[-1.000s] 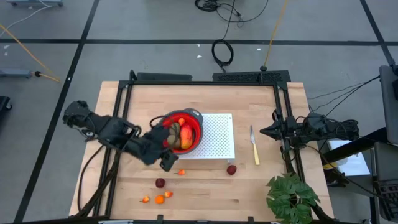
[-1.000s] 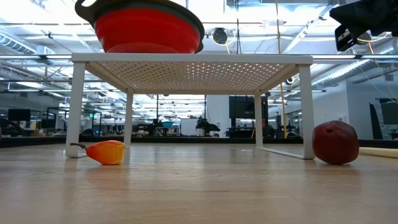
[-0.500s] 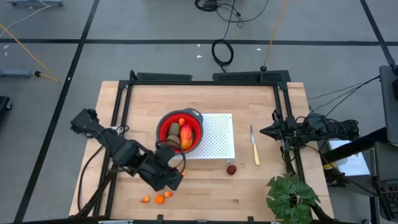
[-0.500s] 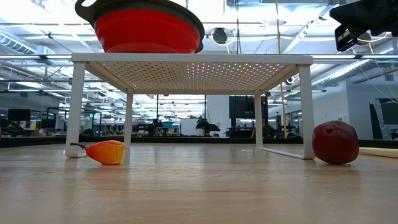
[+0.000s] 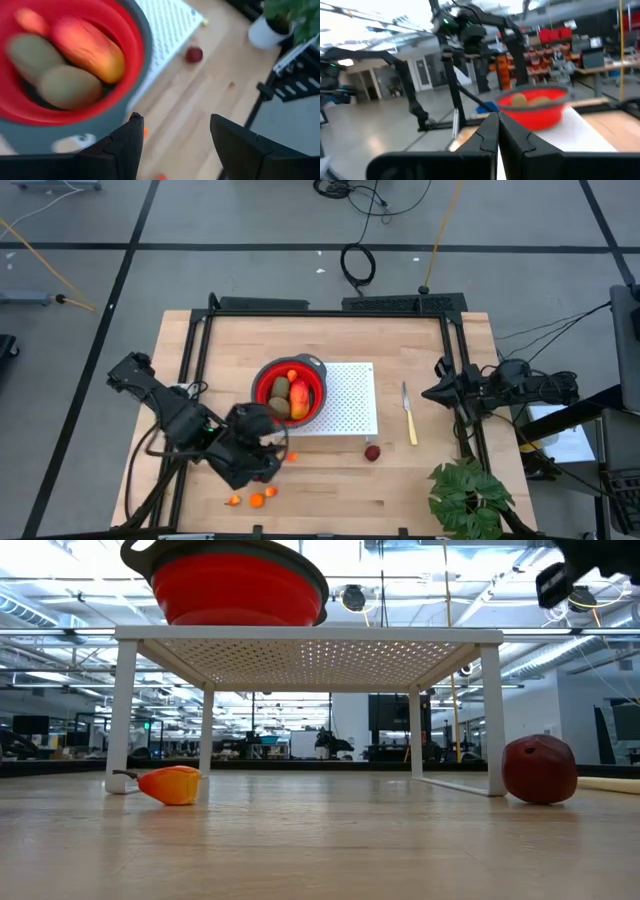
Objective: Pick & Place Fruit
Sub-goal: Put the red pomegranate into the red strainer bowl on the shelf
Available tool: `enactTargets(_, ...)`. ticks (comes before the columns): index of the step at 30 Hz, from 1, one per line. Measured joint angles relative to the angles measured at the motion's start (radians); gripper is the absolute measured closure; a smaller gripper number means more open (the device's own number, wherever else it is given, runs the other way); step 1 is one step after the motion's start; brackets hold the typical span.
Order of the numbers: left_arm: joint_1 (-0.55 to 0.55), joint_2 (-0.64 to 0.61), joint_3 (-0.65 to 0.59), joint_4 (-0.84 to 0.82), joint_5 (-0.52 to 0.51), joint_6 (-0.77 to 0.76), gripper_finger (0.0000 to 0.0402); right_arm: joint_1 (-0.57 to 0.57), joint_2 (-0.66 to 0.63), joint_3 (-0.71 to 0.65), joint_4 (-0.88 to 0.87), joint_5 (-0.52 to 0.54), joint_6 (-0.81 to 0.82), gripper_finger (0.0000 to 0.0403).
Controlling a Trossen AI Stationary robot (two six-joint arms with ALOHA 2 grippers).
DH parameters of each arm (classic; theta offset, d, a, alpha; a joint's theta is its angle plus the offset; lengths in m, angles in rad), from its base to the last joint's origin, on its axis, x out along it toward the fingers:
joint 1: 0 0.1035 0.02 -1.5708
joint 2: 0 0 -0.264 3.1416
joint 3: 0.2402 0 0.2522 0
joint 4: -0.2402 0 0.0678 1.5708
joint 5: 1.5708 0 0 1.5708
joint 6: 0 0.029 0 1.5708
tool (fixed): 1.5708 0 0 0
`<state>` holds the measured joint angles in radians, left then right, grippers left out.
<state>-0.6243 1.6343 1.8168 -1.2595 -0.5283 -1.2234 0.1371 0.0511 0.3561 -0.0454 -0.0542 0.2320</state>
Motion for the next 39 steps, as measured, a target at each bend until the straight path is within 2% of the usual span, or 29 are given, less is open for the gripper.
enactTargets(7, -0.050, -0.078, 0.000, -0.059, -0.133, 0.014, 0.0172, 0.002, 0.173, 0.000, 0.181, -0.052, 0.000, 0.0403)
enactTargets(13, -0.072, -0.133, -0.012, -0.129, -0.173, 0.024, 0.0172, 0.002, 0.345, 0.075, 0.197, -0.106, 0.021, 0.0403)
enactTargets(19, -0.071, -0.246, -0.151, -0.106, -0.180, 0.011, 0.0172, 0.016, 0.493, 0.203, 0.194, -0.193, 0.018, 0.0403)
enactTargets(24, -0.079, -0.390, -0.329, 0.015, -0.181, 0.036, 0.0172, 0.071, 0.594, 0.300, 0.139, -0.212, 0.010, 0.0403)
enactTargets(29, -0.088, -0.539, -0.503, 0.139, -0.207, 0.094, 0.0172, 0.148, 0.688, 0.396, 0.024, -0.200, 0.011, 0.0403)
enactTargets(39, -0.089, -0.790, -0.771, 0.294, -0.206, 0.256, 0.0172, 0.331, 0.868, 0.580, -0.240, 0.048, 0.018, 0.0403)
